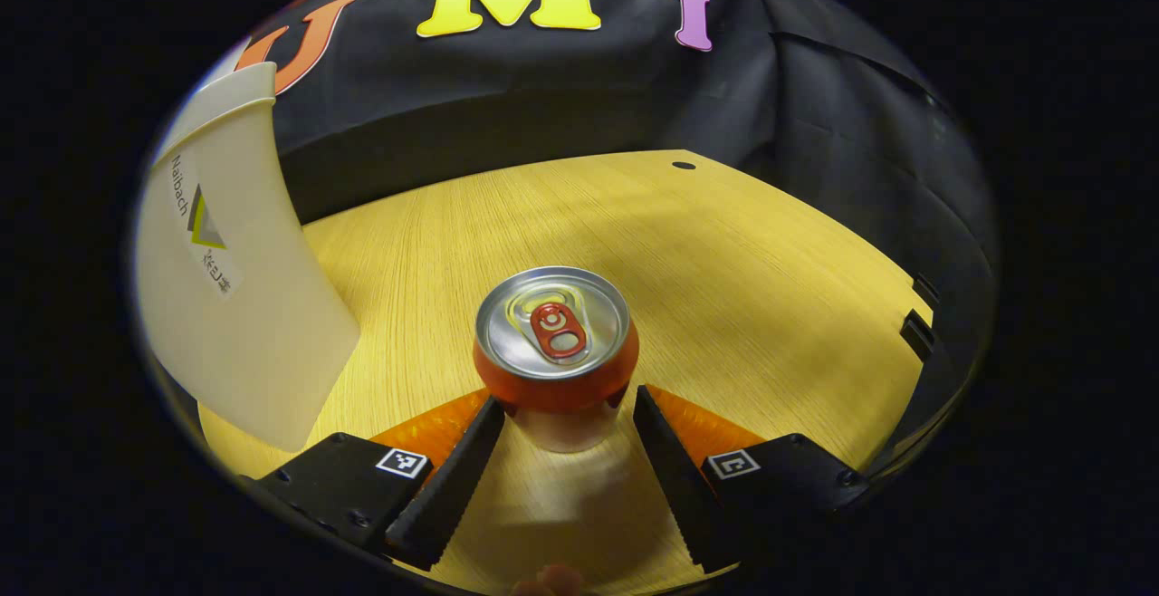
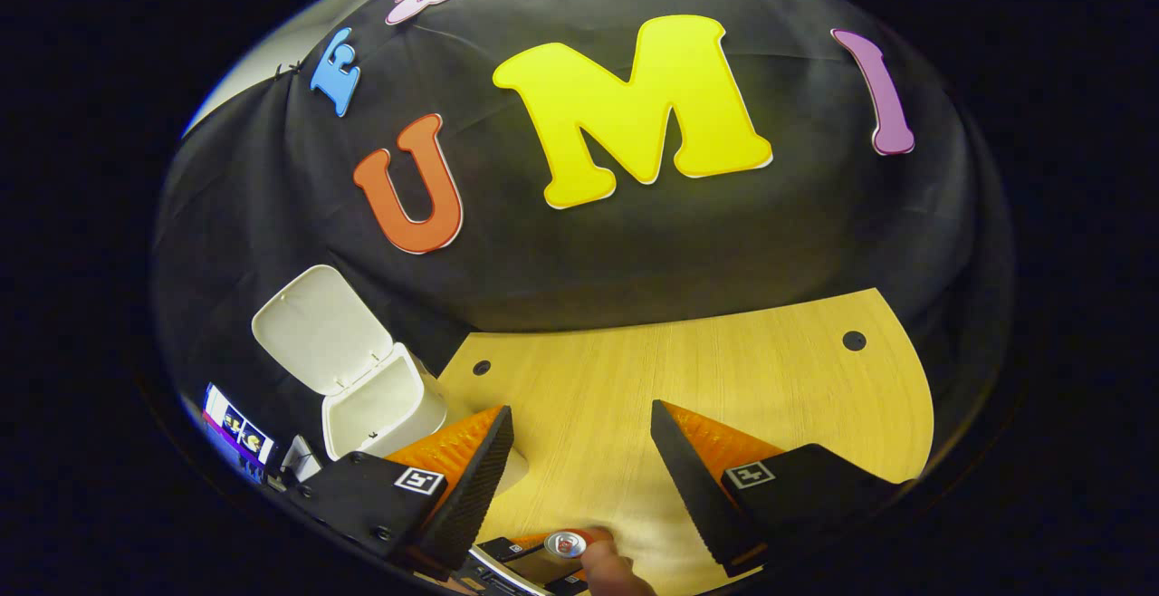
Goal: Press the lid of the desktop garbage bin to open it, pick up the crumpled paper on the desktop and throw it into the bin, then pick up the pop can on the desktop and drop it into the bin, and finally close the garbage bin lid.
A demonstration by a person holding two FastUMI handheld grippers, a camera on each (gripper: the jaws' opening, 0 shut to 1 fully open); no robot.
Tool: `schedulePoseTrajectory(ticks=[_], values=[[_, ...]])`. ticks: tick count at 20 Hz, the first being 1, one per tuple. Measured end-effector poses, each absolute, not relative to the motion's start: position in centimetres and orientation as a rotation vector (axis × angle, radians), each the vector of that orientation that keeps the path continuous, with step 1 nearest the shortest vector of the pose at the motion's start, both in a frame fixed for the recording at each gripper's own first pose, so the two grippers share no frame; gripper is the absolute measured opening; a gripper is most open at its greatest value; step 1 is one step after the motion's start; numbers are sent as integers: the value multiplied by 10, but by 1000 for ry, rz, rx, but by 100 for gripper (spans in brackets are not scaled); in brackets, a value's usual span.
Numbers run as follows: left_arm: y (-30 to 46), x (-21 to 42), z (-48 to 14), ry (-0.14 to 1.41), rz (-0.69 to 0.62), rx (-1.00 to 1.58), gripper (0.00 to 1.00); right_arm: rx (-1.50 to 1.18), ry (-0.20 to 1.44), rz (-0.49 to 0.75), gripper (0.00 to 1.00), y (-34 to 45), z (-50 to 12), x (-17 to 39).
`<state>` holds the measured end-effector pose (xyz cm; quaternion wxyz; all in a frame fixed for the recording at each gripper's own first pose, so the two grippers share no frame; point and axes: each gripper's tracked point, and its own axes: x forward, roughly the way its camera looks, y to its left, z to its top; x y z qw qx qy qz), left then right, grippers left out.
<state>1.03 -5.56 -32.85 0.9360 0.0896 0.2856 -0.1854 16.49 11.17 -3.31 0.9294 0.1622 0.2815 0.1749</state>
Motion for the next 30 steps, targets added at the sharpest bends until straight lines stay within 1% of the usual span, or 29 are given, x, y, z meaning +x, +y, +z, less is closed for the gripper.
schedulePoseTrajectory(ticks=[6, 7, 10, 11, 12, 13, 14, 15, 16, 17, 18, 24, 28, 29, 30], values=[[-57, 26, -334, 576, -397, 201, 96, 267, 659, 322, 92, 81, -71, 142], [-57, 31, -336, 573, -399, 208, 96, 243, 658, 313, 96, 73, -73, 142], [-59, 37, -339, 571, -400, 225, 96, 228, 652, 277, 96, 53, -74, 143], [-60, 37, -339, 571, -400, 223, 96, 228, 654, 264, 92, 46, -76, 142], [-61, 39, -339, 568, -404, 216, 95, 232, 658, 253, 96, 39, -79, 140], [-64, 40, -340, 568, -414, 207, 93, 237, 663, 244, 92, 34, -80, 138], [-64, 40, -339, 569, -416, 202, 93, 244, 669, 234, 92, 28, -82, 135], [-65, 42, -338, 566, -416, 196, 90, 251, 674, 226, 96, 25, -84, 133], [-68, 41, -337, 567, -420, 189, 89, 256, 677, 218, 96, 21, -87, 132], [-71, 38, -336, 567, -423, 187, 87, 261, 676, 207, 93, 15, -88, 131], [-73, 36, -334, 565, -426, 184, 87, 263, 677, 201, 96, 11, -89, 128], [-78, 19, -303, 576, -411, 135, 87, 269, 688, 173, 96, -13, -99, 105], [-78, 9, -255, 541, -391, 127, 87, 252, 687, 140, 96, -37, -113, 91], [-78, 7, -243, 532, -385, 127, 87, 247, 696, 140, 92, -42, -117, 87], [-76, 5, -231, 527, -372, 135, 87, 244, 707, 138, 96, -47, -122, 80]])
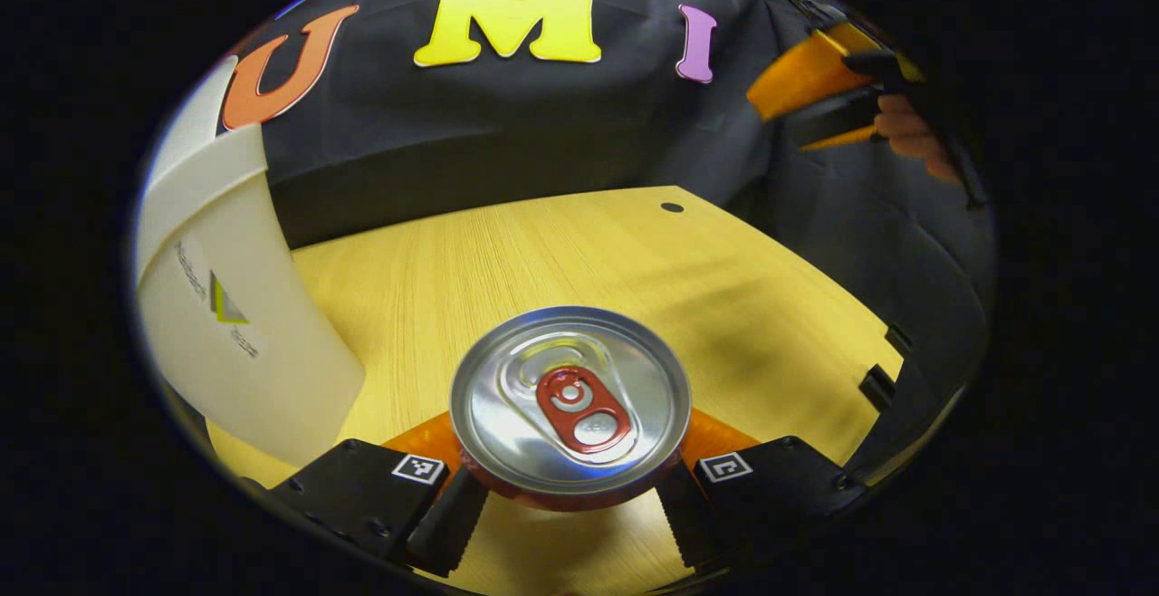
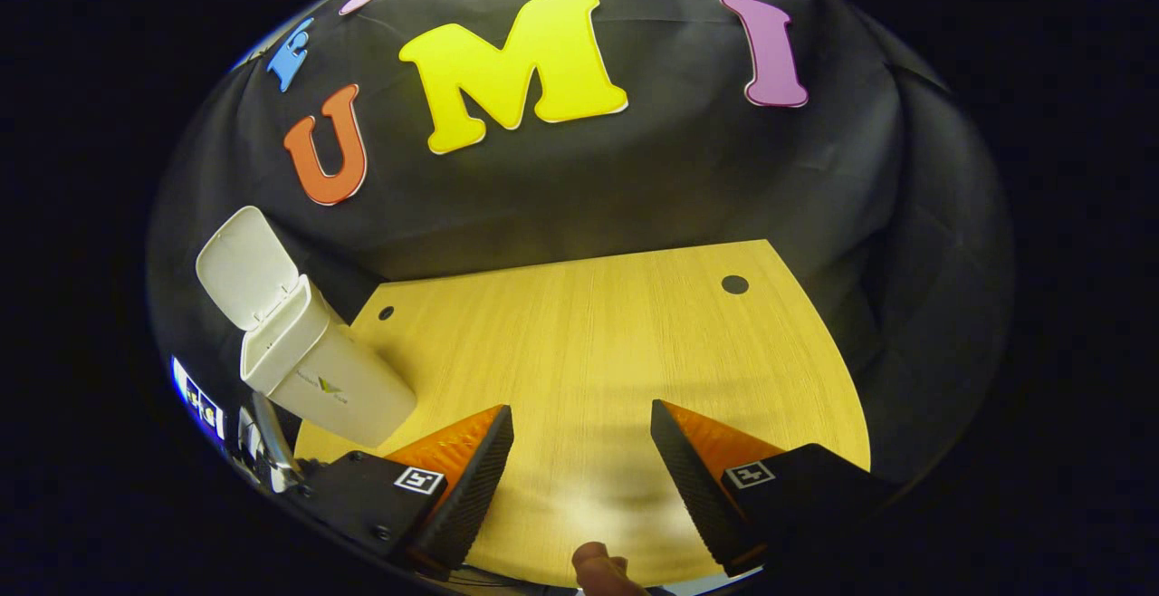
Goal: Press the lid of the desktop garbage bin to open it, pick up the crumpled paper on the desktop and throw it into the bin, then pick up the pop can on the desktop and drop it into the bin, and finally close the garbage bin lid.
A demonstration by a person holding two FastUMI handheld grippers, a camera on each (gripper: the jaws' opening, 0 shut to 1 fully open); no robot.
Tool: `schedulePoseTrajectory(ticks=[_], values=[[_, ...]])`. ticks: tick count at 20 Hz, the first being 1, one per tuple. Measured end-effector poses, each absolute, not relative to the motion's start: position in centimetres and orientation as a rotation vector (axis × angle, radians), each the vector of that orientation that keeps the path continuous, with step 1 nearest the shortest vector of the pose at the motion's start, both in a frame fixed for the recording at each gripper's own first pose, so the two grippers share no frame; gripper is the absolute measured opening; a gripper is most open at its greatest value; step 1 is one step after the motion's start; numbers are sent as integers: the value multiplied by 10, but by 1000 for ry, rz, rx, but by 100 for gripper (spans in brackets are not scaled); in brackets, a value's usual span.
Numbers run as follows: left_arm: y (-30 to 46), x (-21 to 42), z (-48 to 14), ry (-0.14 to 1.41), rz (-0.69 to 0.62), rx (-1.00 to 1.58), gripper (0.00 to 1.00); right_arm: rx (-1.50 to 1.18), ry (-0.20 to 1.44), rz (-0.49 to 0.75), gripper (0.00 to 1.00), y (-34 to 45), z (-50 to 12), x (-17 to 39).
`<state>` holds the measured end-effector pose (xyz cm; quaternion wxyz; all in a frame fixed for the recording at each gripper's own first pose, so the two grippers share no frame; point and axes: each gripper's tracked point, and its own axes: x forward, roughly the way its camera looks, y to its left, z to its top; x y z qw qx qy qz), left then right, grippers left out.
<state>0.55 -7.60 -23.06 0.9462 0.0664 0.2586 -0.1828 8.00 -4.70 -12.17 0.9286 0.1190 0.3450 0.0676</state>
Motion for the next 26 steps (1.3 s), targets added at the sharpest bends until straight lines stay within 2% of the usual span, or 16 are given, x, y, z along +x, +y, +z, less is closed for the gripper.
schedulePoseTrajectory(ticks=[5, 11, 19, 24, 26], values=[[-63, -21, -193, 616, -274, 113, 86, 230, 719, 155, 96, -69, -138, 72], [-36, -28, -132, 589, -175, 80, 86, 253, 742, 142, 96, -86, -158, 74], [31, 8, -37, 498, -5, 52, 86, 282, 758, 153, 96, -79, -169, 71], [87, 37, -6, 481, 106, 20, 86, 315, 749, 145, 93, -80, -165, 68], [105, 49, 3, 481, 137, -18, 86, 332, 748, 131, 96, -83, -164, 65]])
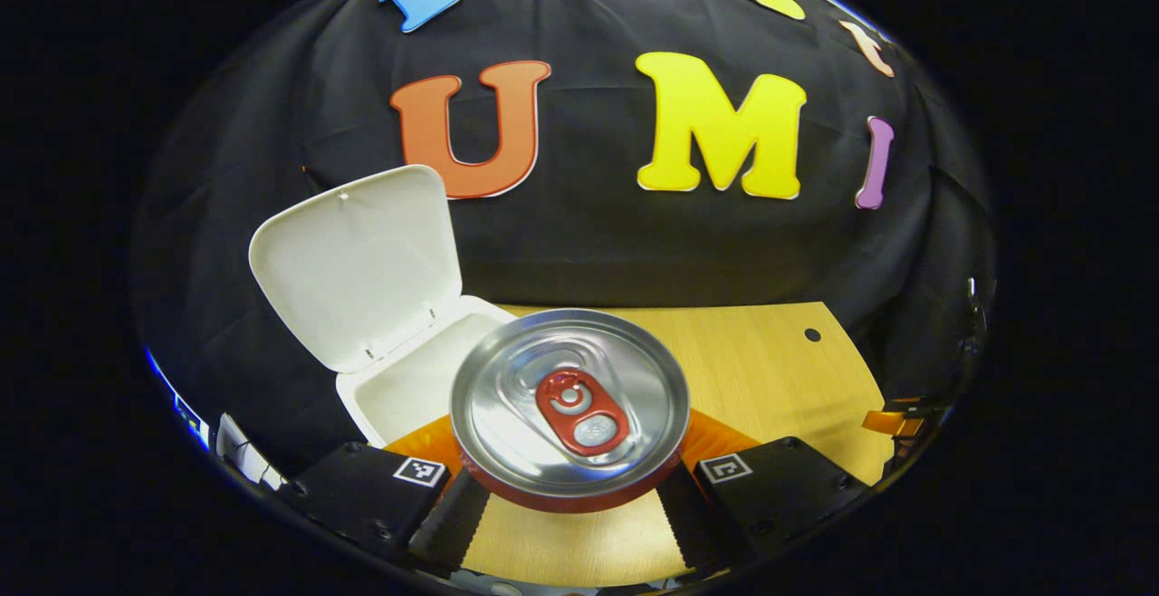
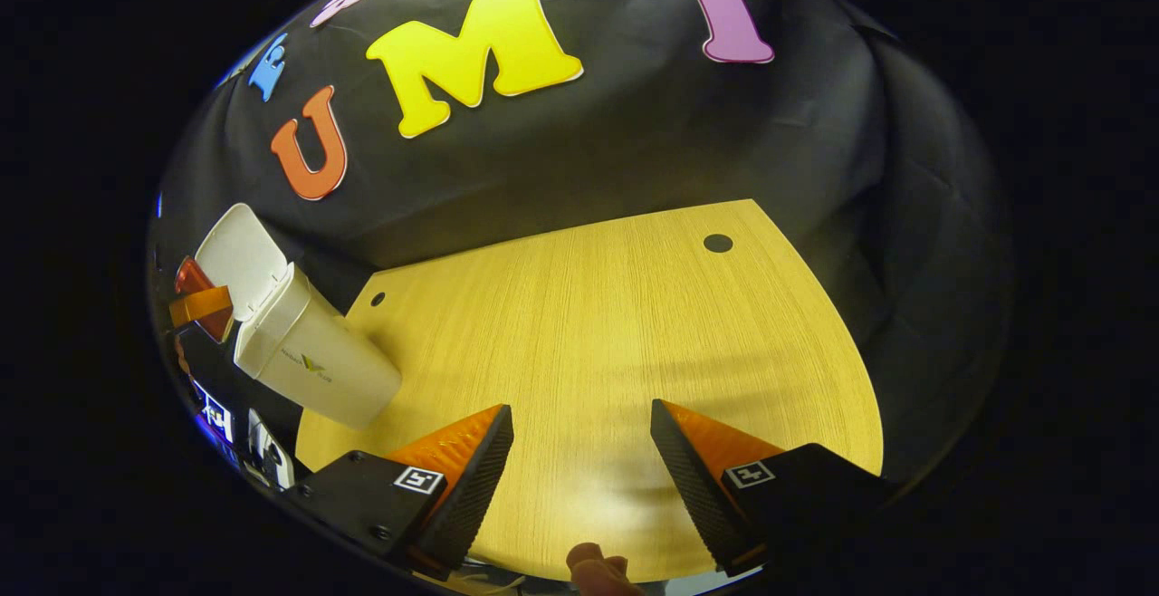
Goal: Press the lid of the desktop garbage bin to open it, pick up the crumpled paper on the desktop and throw it into the bin, then pick up the pop can on the desktop and drop it into the bin, and finally close the garbage bin lid.
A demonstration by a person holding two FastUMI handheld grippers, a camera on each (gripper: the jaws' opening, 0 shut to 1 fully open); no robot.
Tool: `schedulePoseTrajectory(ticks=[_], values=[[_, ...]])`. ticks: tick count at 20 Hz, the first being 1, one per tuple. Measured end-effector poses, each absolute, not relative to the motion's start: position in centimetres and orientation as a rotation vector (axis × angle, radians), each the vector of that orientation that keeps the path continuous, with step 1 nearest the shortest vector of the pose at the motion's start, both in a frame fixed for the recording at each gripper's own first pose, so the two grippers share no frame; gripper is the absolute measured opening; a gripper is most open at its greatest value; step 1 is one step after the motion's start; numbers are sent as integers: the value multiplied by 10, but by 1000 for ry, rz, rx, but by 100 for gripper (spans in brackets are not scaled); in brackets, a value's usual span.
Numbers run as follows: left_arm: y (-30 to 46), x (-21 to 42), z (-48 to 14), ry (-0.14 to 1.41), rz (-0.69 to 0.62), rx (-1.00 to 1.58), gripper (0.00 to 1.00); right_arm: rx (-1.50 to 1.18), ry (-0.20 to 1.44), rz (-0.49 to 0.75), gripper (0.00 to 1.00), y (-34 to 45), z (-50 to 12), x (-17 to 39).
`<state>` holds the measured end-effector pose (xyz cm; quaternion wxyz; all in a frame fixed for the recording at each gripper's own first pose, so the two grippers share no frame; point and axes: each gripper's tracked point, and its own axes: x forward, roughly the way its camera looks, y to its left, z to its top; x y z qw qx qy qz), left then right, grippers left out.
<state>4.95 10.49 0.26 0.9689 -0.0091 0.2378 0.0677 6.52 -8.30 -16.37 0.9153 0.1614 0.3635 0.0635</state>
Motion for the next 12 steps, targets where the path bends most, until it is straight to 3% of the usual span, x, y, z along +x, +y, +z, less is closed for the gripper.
schedulePoseTrajectory(ticks=[8, 12], values=[[202, 106, -7, 480, 311, -61, 86, 348, 760, 82, 93, -88, -170, 34], [229, 122, -28, 486, 367, -83, 86, 336, 785, 49, 96, -93, -182, 9]])
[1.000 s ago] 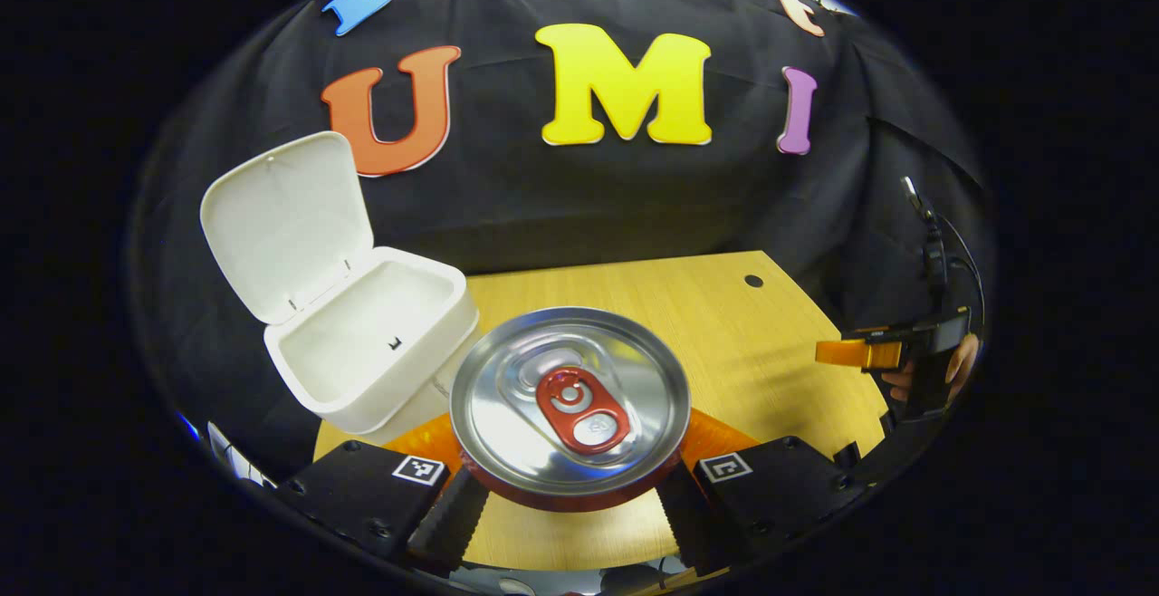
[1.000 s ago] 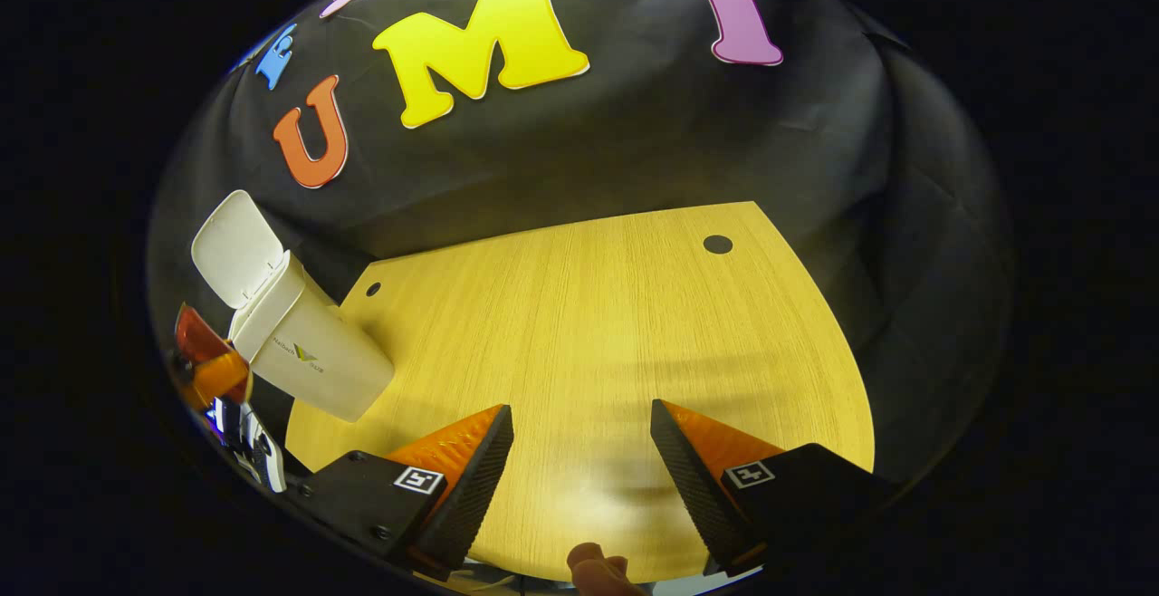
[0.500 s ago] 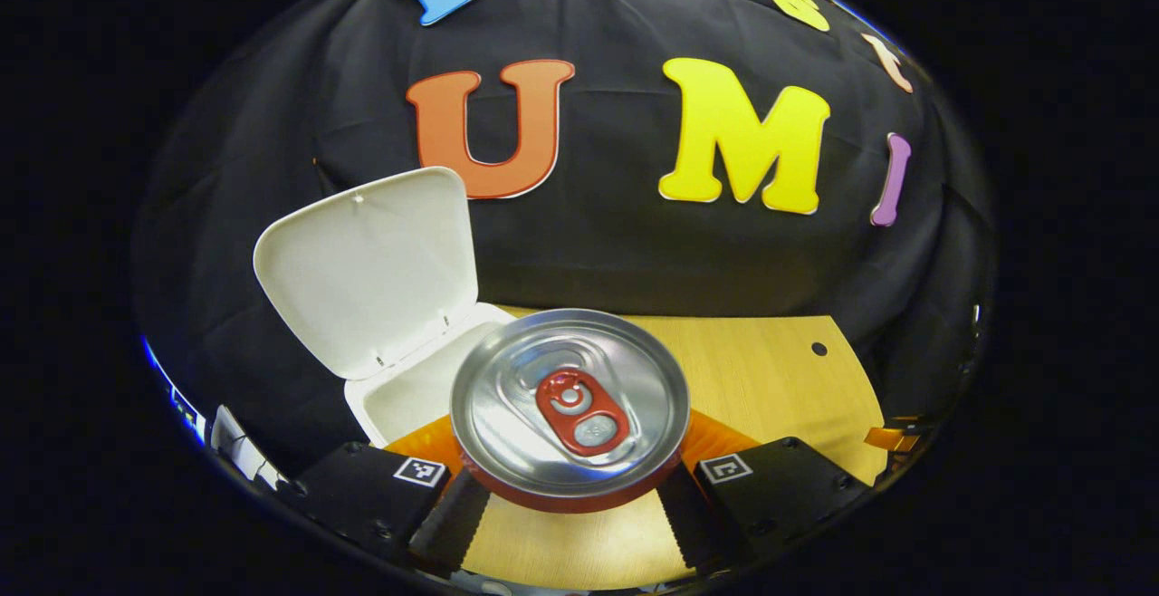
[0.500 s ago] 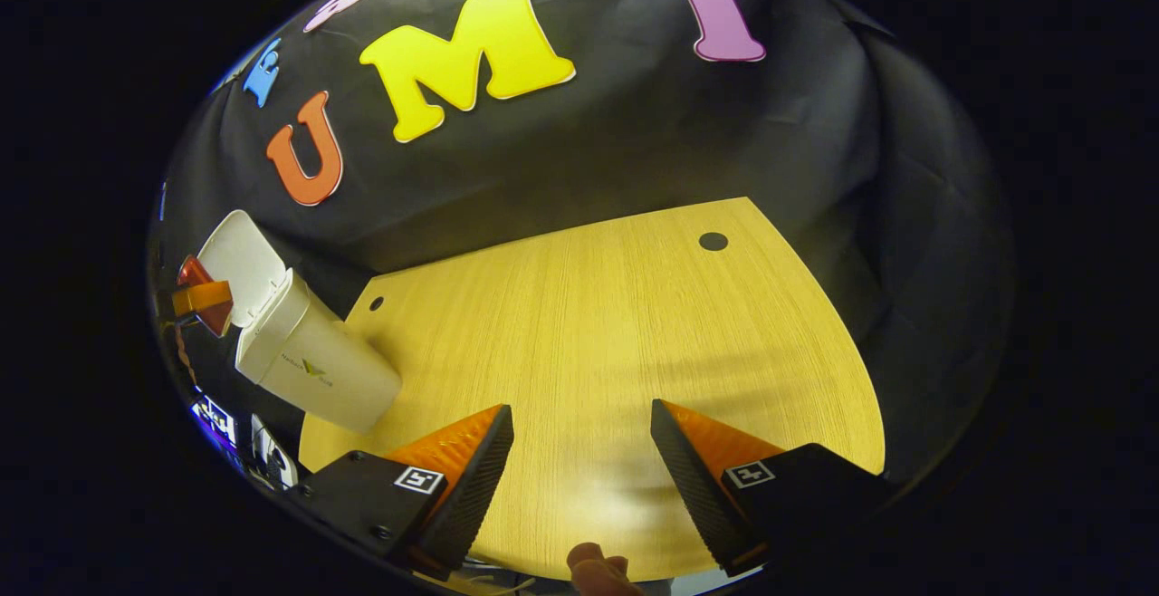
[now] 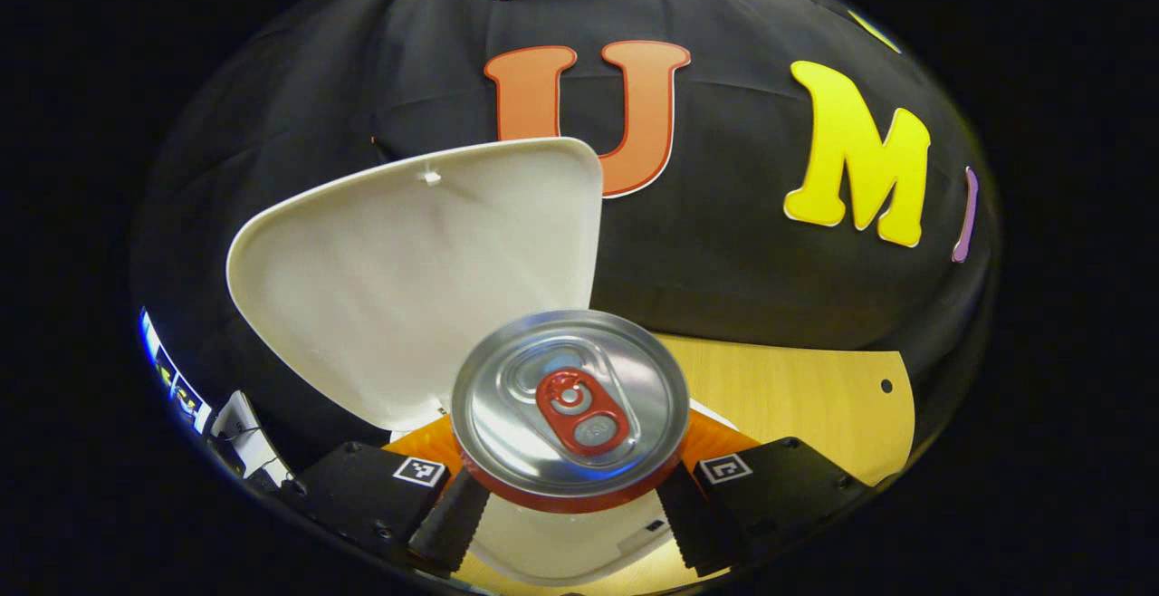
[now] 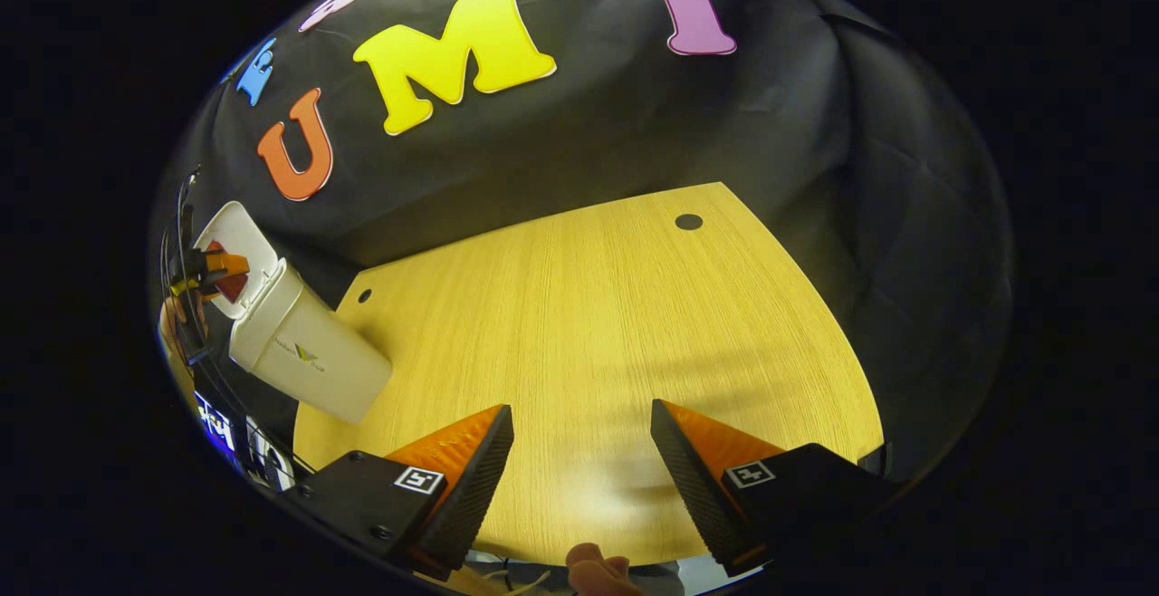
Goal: Press the lid of the desktop garbage bin to open it, pick up the crumpled paper on the desktop and throw it into the bin, then pick up the pop can on the desktop and drop it into the bin, and finally close the garbage bin lid.
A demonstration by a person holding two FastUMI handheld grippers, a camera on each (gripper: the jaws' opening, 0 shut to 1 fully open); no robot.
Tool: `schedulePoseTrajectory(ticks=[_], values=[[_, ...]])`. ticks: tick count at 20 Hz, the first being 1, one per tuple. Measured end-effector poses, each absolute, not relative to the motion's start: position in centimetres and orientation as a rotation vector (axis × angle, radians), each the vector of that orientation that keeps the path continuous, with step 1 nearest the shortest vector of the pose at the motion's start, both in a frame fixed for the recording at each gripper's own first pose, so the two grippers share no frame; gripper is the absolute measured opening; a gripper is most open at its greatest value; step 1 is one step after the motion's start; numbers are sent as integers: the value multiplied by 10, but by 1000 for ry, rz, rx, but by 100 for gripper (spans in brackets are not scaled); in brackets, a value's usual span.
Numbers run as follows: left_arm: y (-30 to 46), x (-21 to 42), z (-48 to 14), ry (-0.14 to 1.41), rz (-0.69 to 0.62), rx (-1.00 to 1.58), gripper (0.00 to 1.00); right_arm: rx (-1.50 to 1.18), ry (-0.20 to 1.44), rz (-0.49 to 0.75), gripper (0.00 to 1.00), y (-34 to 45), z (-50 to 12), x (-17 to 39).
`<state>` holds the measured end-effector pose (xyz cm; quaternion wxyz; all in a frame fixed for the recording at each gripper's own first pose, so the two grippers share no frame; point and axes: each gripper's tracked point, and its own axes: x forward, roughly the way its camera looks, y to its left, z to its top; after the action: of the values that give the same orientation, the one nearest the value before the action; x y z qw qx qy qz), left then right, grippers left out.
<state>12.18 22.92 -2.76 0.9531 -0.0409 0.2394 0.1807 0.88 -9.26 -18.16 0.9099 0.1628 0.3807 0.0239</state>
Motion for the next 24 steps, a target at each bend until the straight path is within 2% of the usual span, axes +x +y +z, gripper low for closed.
schedulePoseTrajectory(ticks=[6, 12, 16, 17, 18, 19, 20, 24], values=[[245, 134, -66, 554, 399, -157, 87, 328, 823, 14, 96, -98, -192, -7], [223, 123, -64, 564, 376, -188, 89, 307, 826, 67, 96, -81, -191, 3], [217, 107, -36, 532, 393, -114, 89, 289, 822, 133, 96, -62, -190, 11], [218, 101, -26, 519, 399, -85, 89, 288, 819, 146, 93, -58, -189, 13], [218, 96, -14, 506, 398, -71, 89, 291, 817, 158, 96, -54, -188, 15], [215, 91, -3, 497, 393, -68, 89, 294, 817, 166, 92, -52, -190, 16], [211, 88, 10, 480, 391, -74, 89, 297, 818, 172, 96, -51, -191, 17], [207, 85, 65, 395, 402, -83, 89, 316, 820, 180, 96, -52, -195, 22]])
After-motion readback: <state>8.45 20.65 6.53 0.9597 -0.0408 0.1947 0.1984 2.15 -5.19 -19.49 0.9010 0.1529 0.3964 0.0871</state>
